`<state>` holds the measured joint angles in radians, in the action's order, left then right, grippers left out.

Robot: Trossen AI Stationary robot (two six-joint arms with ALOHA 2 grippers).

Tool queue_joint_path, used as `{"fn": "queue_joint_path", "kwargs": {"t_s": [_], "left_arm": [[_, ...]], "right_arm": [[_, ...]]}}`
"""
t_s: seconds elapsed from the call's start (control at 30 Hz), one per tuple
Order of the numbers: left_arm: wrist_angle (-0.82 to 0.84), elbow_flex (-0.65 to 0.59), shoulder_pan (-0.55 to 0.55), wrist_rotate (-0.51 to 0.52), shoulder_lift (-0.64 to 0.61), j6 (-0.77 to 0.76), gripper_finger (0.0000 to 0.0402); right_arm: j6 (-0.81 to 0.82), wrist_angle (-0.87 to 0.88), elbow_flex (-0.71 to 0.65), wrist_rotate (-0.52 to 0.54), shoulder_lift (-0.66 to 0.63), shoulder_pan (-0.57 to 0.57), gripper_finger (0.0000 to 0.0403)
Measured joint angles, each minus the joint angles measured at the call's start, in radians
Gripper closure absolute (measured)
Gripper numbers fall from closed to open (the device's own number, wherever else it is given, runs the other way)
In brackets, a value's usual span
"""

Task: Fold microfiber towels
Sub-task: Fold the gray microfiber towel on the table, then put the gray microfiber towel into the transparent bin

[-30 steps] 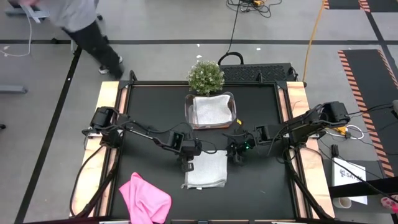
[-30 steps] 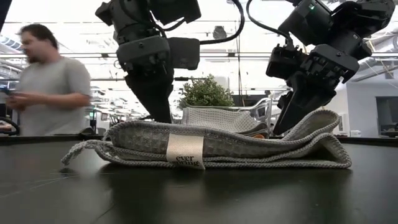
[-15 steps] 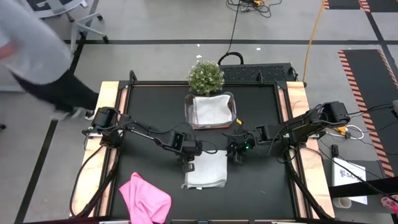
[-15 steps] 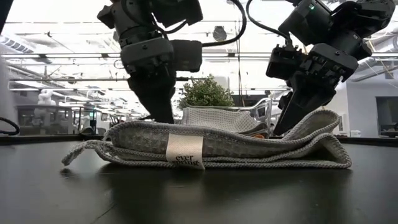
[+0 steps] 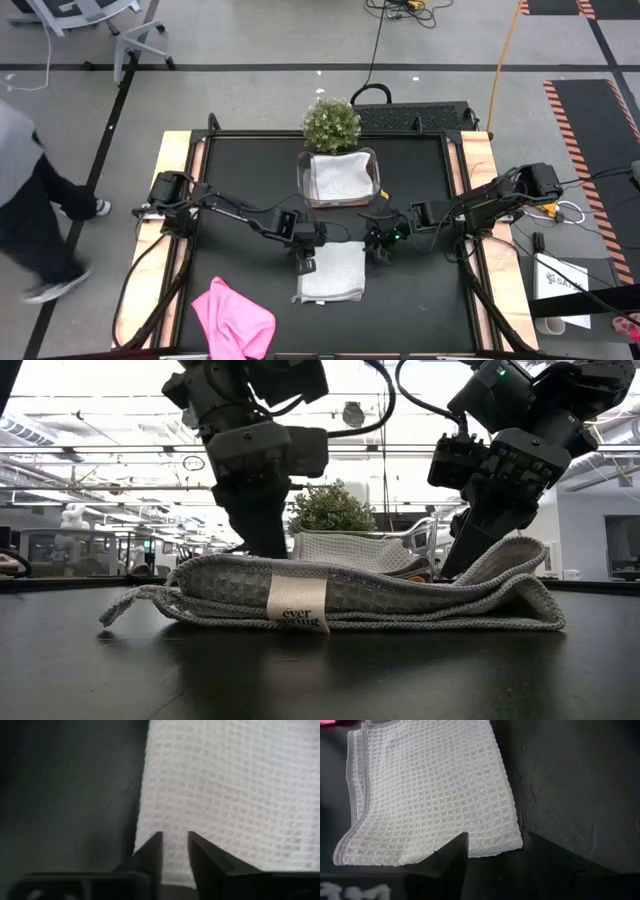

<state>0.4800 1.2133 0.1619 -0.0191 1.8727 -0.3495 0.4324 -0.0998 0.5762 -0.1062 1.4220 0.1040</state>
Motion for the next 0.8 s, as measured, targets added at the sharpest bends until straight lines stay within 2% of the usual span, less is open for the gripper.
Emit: {"fn": "queue_joint_path", "kwargs": {"t_s": [0.2, 0.33, 0.47, 0.8], "left_arm": [[0.056, 0.0, 0.003, 0.021, 0.0, -0.01, 0.0209], [0.072, 0.0, 0.002, 0.02, 0.0, 0.028, 0.0165], [0.071, 0.0, -0.004, -0.008, 0.0, 0.014, 0.0148], [0.07, 0.0, -0.006, -0.01, 0.0, -0.02, 0.0146]], "right_arm": [[-0.029, 0.0, 0.0, 0.002, 0.0, 0.0, 0.0215], [-0.08, 0.008, 0.0, 0.038, 0.0, 0.0, 0.0215], [-0.097, 0.005, 0.001, 0.08, 0.015, 0.0, 0.0215], [0.041, -0.08, 0.001, 0.047, 0.116, -0.001, 0.0215]]}}
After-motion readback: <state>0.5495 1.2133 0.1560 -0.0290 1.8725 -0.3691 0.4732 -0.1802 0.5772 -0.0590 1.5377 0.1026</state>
